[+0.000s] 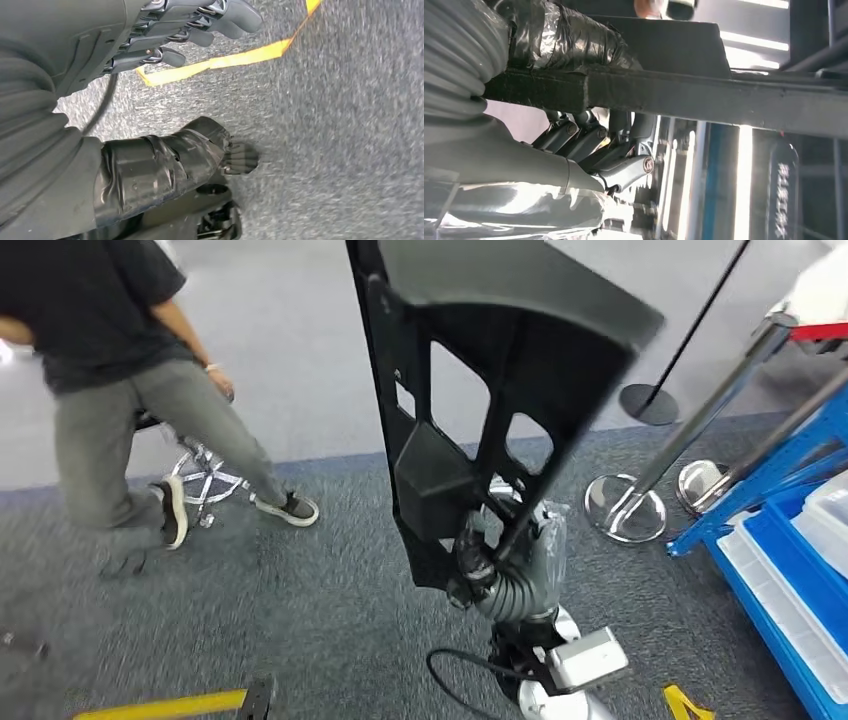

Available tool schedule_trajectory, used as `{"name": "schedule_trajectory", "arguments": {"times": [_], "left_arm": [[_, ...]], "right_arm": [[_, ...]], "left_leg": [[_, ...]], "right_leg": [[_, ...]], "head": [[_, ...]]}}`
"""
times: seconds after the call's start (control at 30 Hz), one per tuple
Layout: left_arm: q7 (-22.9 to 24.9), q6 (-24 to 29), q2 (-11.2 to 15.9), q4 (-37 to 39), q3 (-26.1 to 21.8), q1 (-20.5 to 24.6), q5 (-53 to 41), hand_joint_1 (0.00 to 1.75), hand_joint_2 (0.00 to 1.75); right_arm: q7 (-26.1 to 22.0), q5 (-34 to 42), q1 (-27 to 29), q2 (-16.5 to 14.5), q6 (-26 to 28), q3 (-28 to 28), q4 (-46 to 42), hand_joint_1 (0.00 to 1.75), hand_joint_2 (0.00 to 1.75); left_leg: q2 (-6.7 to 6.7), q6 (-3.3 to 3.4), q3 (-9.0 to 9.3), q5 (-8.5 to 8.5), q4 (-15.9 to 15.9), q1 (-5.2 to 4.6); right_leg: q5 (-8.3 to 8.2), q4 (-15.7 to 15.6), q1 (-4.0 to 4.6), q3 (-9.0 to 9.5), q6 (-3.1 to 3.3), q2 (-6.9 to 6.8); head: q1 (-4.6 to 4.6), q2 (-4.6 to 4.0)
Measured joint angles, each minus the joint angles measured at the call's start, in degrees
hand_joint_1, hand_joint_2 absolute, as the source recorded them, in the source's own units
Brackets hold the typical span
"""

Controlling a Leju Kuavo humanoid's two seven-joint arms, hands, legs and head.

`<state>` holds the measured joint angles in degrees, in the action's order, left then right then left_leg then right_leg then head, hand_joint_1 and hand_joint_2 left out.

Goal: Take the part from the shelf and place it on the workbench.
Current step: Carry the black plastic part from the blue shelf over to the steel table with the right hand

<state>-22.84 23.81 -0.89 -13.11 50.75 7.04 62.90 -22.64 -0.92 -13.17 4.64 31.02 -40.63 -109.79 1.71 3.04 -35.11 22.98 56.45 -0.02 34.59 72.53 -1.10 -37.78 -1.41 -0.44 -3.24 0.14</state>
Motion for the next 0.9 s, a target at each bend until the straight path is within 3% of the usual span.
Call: {"name": "schedule_trajectory", "arguments": {"times": [0.03, 0.07, 0.1, 0.17, 0.23, 0.3, 0.33, 0.4, 0.47, 0.53, 0.57, 0.6, 0.67, 0.73, 0.83, 0.9], "left_arm": [[0.0, -0.1, 0.0, 0.0, 0.0, 0.0, 0.0, 0.00, 1.75], [0.0, -0.2, 0.0, 0.0, 0.0, -0.1, 0.0, 0.00, 1.75], [0.0, -0.2, 0.0, 0.0, 0.0, -0.1, 0.0, 0.00, 1.75], [0.0, -0.3, 0.0, 0.0, 0.0, -0.1, 0.0, 0.00, 1.75], [0.0, -0.3, 0.0, 0.0, 0.0, 0.0, 0.0, 0.00, 1.75], [0.0, -0.3, 0.0, 0.0, 0.0, -0.2, 0.0, 0.00, 1.75], [0.0, -0.3, 0.1, 0.0, 0.0, -0.4, 0.1, 0.00, 1.75], [0.0, -0.4, 0.1, 0.0, 0.0, -0.5, 0.1, 0.00, 1.75], [0.0, -0.5, 0.1, 0.0, 0.0, -0.2, 0.1, 0.00, 1.75], [0.0, -0.6, 0.0, 0.0, 0.0, -0.1, 0.0, 0.00, 1.75], [0.0, -0.6, 0.0, 0.0, 0.0, -0.2, 0.0, 0.00, 1.75], [0.0, -0.6, 0.0, 0.0, 0.0, -0.2, 0.0, 0.00, 1.75], [0.0, -0.6, 0.0, 0.0, 0.0, -0.2, 0.0, 0.00, 1.75], [0.0, -0.6, 0.0, 0.0, 0.0, 0.0, 0.0, 0.00, 1.75], [0.0, -0.6, 0.0, 0.0, 0.0, -0.1, 0.0, 0.00, 1.75], [0.0, -0.6, 0.0, 0.0, 0.0, -0.2, 0.0, 0.00, 1.75]], "right_arm": [[0.0, 0.0, 0.1, 0.0, 0.0, 0.0, 0.0, 1.75, 1.75], [0.0, 0.0, 0.2, 0.0, 0.0, 0.0, 0.1, 1.75, 1.75], [0.0, 0.0, 0.2, 0.0, 0.0, 0.0, 0.1, 1.75, 1.75], [0.0, 0.0, 0.2, 0.0, 0.0, 0.0, 0.1, 1.75, 1.75], [0.1, 0.0, 0.2, 0.0, 0.0, 0.0, 0.1, 1.75, 1.75], [0.1, 0.0, 0.2, 0.0, 0.0, 0.0, 0.1, 1.75, 1.75], [0.1, 0.0, 0.1, 0.0, -0.1, 0.0, 0.1, 1.75, 1.75], [0.1, 0.0, 0.0, -0.1, -0.1, 0.0, 0.1, 1.75, 1.75], [0.1, 0.0, 0.0, -0.1, -0.2, 0.0, 0.1, 1.75, 1.75], [0.1, 0.0, 0.0, -0.1, -0.2, 0.0, 0.2, 1.75, 1.75], [0.1, 0.0, 0.0, -0.1, -0.2, 0.0, 0.2, 1.75, 1.75], [0.2, 0.0, 0.0, -0.1, -0.2, 0.0, 0.2, 1.75, 1.75], [0.2, -0.2, 0.0, -0.1, -0.1, 0.0, 0.2, 1.75, 1.75], [0.2, -0.3, -0.1, -0.1, -0.1, 0.0, 0.2, 1.75, 1.75], [0.3, -0.4, -0.1, -0.2, 0.0, 0.0, 0.2, 1.75, 1.75], [0.3, -0.5, -0.2, -0.2, 0.1, 0.0, 0.2, 1.75, 1.75]], "left_leg": [[0.83, 0.03, 0.00, 0.13, 0.2, 0.01], [1.71, -0.02, 0.00, 0.30, 0.5, 0.05], [2.66, -0.18, -0.01, 0.54, 0.9, 0.11], [4.41, -0.77, -0.48, 1.26, 2.3, 0.21], [5.83, -1.53, -1.36, 1.69, 3.3, 0.34], [7.10, -2.30, -1.92, 1.53, 3.2, 0.65], [6.88, -2.61, -2.06, 1.54, 3.3, 0.72], [3.78, -3.20, -3.42, 2.87, 5.9, 0.56], [-0.06, -3.78, -6.87, 5.78, 12.4, 0.62], [-1.17, -4.10, -9.88, 7.20, 17.6, 0.91], [-1.35, -4.12, -9.93, 6.44, 17.5, 0.99], [-1.61, -4.04, -8.76, 4.79, 15.1, 1.02], [-3.45, -3.53, -4.74, 1.48, 7.5, 0.65], [-4.92, -2.67, -2.58, 0.55, 3.3, 0.04], [-3.52, -1.54, -2.34, 0.79, 2.6, -0.15], [-2.33, -0.77, -1.61, 0.63, 1.9, 0.16]], "right_leg": [[-0.15, 1.6, -0.03, -1.26, -0.13, 0.16], [-1.43, 1.1, -0.10, -1.50, -0.26, 0.26], [-3.57, -1.3, -0.26, -0.77, -0.39, 0.57], [-7.05, -8.3, -0.82, 1.95, -0.52, 3.25], [-7.63, -11.6, -1.03, 3.30, -0.37, 5.52], [-7.53, -11.7, -0.84, 3.46, 0.17, 4.82], [-7.63, -12.0, -0.85, 3.65, 0.51, 4.12], [-7.77, -12.6, -1.08, 4.21, 1.18, 2.51], [-7.59, -12.8, -0.91, 4.58, 1.58, 0.70], [-7.27, -12.8, -0.80, 4.81, 1.64, -1.07], [-7.08, -12.8, -0.80, 4.99, 1.58, -1.87], [-6.88, -12.8, -0.80, 5.24, 1.47, -2.60], [-6.39, -12.8, -0.66, 5.86, 1.08, -3.91], [-5.96, -12.9, -0.40, 6.29, 0.48, -4.88], [-5.52, -13.4, -0.29, 6.98, -0.60, -5.78], [-4.11, -11.4, -0.42, 6.43, -0.99, -3.66]], "head": [[0.07, 0.00], [0.08, -0.01], [0.10, -0.01], [0.12, -0.01], [0.13, -0.01], [0.15, -0.01], [0.15, -0.01], [-0.32, -0.01], [-0.74, -0.01], [-0.75, -0.01], [-0.75, -0.01], [-0.75, -0.01], [-0.74, -0.01], [-0.70, -0.01], [-0.65, -0.01], [-0.27, -0.01]]}}
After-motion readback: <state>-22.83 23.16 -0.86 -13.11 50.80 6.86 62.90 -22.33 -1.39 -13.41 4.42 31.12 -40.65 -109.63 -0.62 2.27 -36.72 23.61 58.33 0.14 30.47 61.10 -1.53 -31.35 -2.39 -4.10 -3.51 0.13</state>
